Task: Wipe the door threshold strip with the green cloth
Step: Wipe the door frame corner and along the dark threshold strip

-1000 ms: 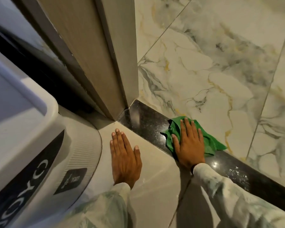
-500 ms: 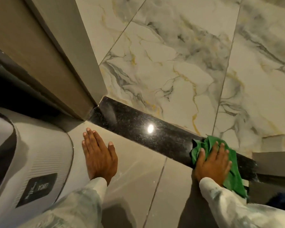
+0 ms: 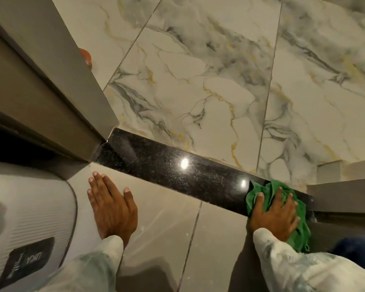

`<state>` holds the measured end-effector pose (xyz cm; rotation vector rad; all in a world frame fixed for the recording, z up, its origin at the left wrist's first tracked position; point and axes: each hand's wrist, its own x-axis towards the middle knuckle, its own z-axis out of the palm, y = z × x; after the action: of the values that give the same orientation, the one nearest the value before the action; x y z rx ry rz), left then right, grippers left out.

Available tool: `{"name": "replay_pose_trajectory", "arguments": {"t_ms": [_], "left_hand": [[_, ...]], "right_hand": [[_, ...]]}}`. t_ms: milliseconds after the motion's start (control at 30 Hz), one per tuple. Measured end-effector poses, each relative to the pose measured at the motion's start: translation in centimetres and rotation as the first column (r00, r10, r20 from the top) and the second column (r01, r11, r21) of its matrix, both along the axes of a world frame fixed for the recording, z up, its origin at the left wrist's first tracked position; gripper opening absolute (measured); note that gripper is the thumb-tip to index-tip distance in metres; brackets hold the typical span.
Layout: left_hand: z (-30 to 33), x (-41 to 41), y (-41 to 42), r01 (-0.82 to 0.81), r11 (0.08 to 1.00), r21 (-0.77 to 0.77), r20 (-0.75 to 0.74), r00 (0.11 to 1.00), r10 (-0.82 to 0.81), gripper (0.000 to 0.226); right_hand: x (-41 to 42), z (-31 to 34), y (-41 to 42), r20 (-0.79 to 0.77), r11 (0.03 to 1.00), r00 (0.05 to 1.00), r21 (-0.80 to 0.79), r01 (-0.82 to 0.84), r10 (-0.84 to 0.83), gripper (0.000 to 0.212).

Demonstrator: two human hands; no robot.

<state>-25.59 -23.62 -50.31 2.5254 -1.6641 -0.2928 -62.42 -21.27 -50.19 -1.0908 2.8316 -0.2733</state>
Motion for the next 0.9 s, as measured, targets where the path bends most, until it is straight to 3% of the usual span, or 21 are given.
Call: {"name": "replay_pose_trajectory", "arguments": {"t_ms": [133,333,400,467,533,600,633,700,800,900], "left_hand": [[0.4,-0.1,-0.2,0.003,1.000,0.010,-0.008,1.000,-0.003,0.078],[0.7,-0.2,-0.1,0.000,1.000,0.008,0.008,1.000,0.000,0.077],[0.7,-0.4,-0.1,-0.003,1.000,0.011,0.011,1.000,0.003,0.076],[0.8,-0.5,-0.2,-0.010,1.000,0.019,0.014,1.000,0.010,0.076],[0.8,-0.4,-0.2,-0.010,1.000,0.026,0.013,1.000,0.010,0.076],[0.9,-0.4,-0.2,-0.004,0.999,0.035,0.010,1.000,0.004,0.076],[1.0,-0.3,-0.1,-0.002,0.999,0.041,0.007,1.000,0.001,0.076],[1.2,-0.4,-0.1,0.004,0.999,0.052,0.002,1.000,-0.004,0.077],[1.4,-0.4,-0.1,0.007,0.998,0.056,-0.006,1.000,-0.007,0.077],[1.3,-0.3,0.0,0.000,0.999,0.049,-0.010,1.000,0.001,0.077]], "right_hand": [[2.3,0.0,-2.6,0.031,0.996,0.995,-0.009,0.094,-0.094,0.071],[14.4,0.9,-7.7,0.043,0.939,0.940,0.057,-0.340,0.338,0.074],[19.4,1.0,-8.9,0.087,0.823,0.822,0.043,-0.567,0.562,0.073],[21.8,1.1,-9.0,0.122,0.583,0.581,0.026,-0.812,0.804,0.071],[20.4,1.2,-8.7,0.117,0.336,0.338,0.038,-0.941,0.934,0.066],[16.5,1.2,-8.2,0.107,0.260,0.264,0.048,-0.964,0.959,0.062],[14.3,1.2,-7.7,0.105,0.303,0.308,0.062,-0.951,0.946,0.062],[9.4,1.2,-6.2,0.082,0.513,0.522,0.111,-0.851,0.849,0.063],[4.3,1.7,-2.9,0.044,0.844,0.858,0.161,-0.511,0.511,0.069],[5.2,2.1,-1.9,0.089,0.983,0.987,0.113,-0.141,0.132,0.064]]}}
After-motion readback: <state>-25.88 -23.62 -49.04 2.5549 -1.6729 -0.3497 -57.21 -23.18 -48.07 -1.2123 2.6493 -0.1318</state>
